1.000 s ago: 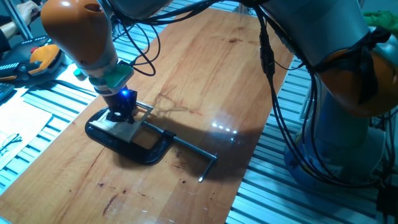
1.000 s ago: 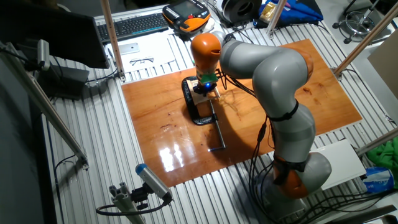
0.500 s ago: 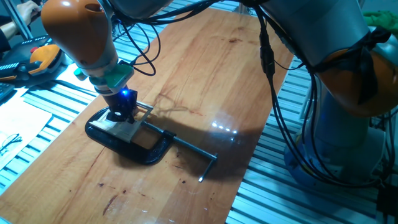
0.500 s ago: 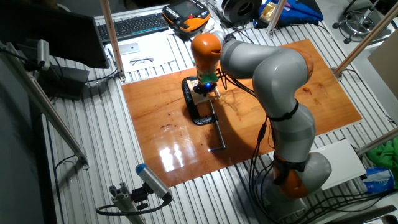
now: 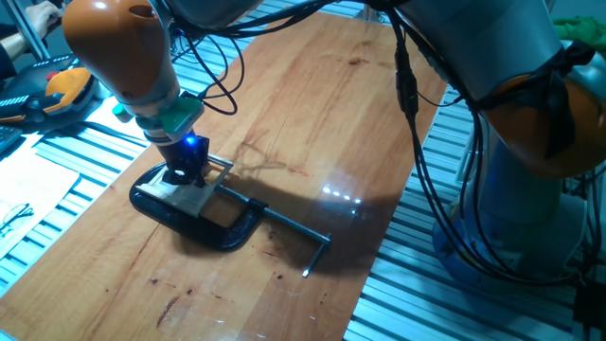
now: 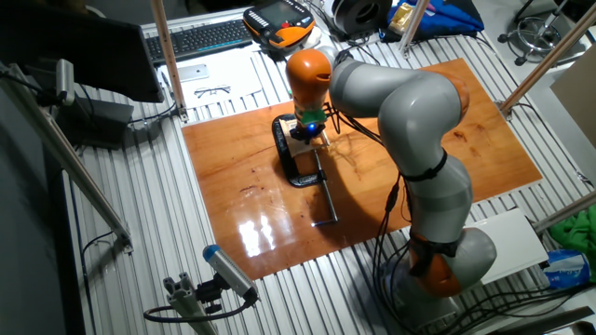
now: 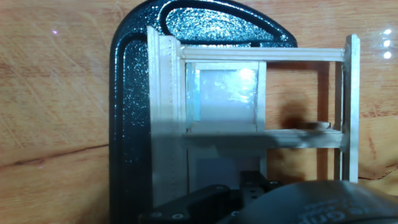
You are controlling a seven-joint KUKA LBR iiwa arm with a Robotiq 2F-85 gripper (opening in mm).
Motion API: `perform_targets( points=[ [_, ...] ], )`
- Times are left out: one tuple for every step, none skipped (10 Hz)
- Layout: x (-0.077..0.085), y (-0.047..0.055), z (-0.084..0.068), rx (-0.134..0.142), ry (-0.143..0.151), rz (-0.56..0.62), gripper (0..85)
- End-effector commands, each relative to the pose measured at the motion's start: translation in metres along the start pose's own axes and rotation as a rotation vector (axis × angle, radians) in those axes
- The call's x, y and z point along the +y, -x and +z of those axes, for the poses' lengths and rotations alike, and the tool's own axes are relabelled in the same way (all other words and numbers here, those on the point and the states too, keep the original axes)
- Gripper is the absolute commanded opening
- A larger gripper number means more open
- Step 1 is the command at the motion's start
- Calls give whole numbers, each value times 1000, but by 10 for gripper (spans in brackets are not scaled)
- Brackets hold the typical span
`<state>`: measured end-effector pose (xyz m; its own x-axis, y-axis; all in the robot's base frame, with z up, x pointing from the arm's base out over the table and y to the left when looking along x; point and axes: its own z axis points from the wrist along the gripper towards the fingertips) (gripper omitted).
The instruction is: Close a sliding window
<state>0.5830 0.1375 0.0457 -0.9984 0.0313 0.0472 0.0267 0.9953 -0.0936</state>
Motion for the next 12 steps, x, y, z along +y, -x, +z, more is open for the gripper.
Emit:
perform_targets(
  points=[
    [0,0,0,0,-3,-1,0],
    [-1,0,-1,1,-4,-1,0],
    [-1,1,-1,5,-3,-2,0],
    [-2,1,-2,6,-1,-3,0],
    [-3,1,-2,8,0,-4,0],
    [-4,2,-2,8,-1,-6,0],
    [-4,1,-1,8,0,-6,0],
    [-4,1,-1,8,3,-4,0],
    [-4,1,-2,10,11,-2,0],
    [-2,2,-4,13,26,4,0],
    [-2,2,-3,12,32,8,0],
    [-1,2,-3,12,32,8,0]
  ],
)
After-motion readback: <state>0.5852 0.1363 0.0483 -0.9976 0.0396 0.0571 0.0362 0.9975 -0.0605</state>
